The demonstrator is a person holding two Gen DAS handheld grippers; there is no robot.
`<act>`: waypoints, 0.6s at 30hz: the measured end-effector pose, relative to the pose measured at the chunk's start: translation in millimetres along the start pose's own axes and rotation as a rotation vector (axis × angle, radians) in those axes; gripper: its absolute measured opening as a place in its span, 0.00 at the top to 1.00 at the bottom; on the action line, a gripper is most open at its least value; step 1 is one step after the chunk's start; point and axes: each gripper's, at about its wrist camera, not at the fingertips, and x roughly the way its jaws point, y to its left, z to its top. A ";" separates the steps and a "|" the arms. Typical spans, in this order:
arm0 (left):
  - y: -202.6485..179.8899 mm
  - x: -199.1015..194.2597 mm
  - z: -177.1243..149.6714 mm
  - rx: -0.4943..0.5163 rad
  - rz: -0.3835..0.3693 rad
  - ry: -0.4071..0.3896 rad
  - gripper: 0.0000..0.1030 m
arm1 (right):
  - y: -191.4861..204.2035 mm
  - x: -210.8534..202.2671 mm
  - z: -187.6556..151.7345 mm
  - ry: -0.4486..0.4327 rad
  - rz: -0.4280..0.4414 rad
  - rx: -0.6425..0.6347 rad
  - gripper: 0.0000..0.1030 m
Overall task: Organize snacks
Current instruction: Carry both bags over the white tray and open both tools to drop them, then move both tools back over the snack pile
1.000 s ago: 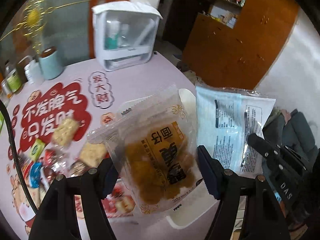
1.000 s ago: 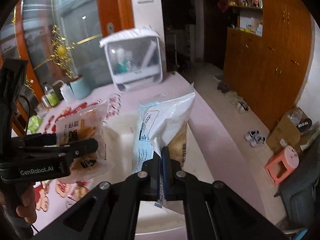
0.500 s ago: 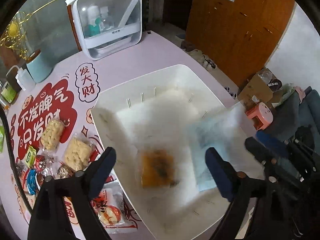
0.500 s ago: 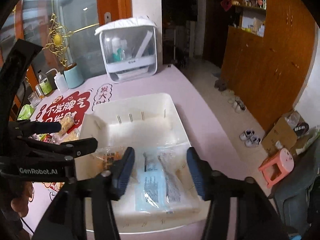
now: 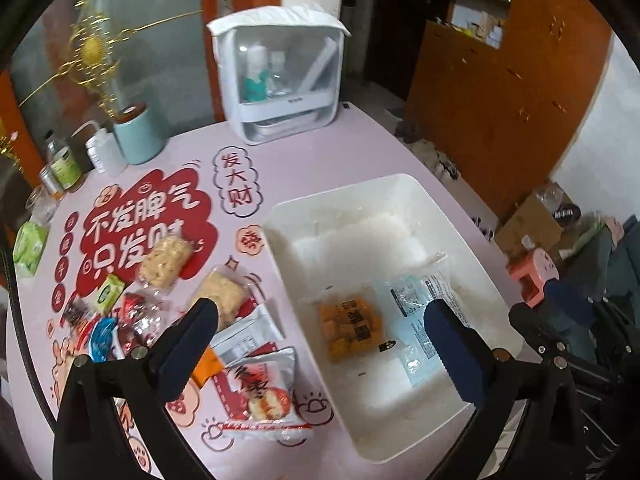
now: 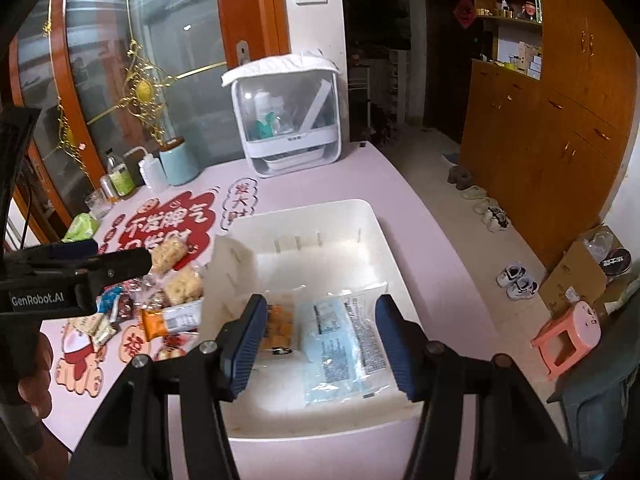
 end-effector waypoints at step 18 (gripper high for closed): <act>111.7 -115.3 -55.4 -0.068 0.208 -0.097 0.01 | 68.8 -29.7 1.7 -0.090 0.147 0.008 0.45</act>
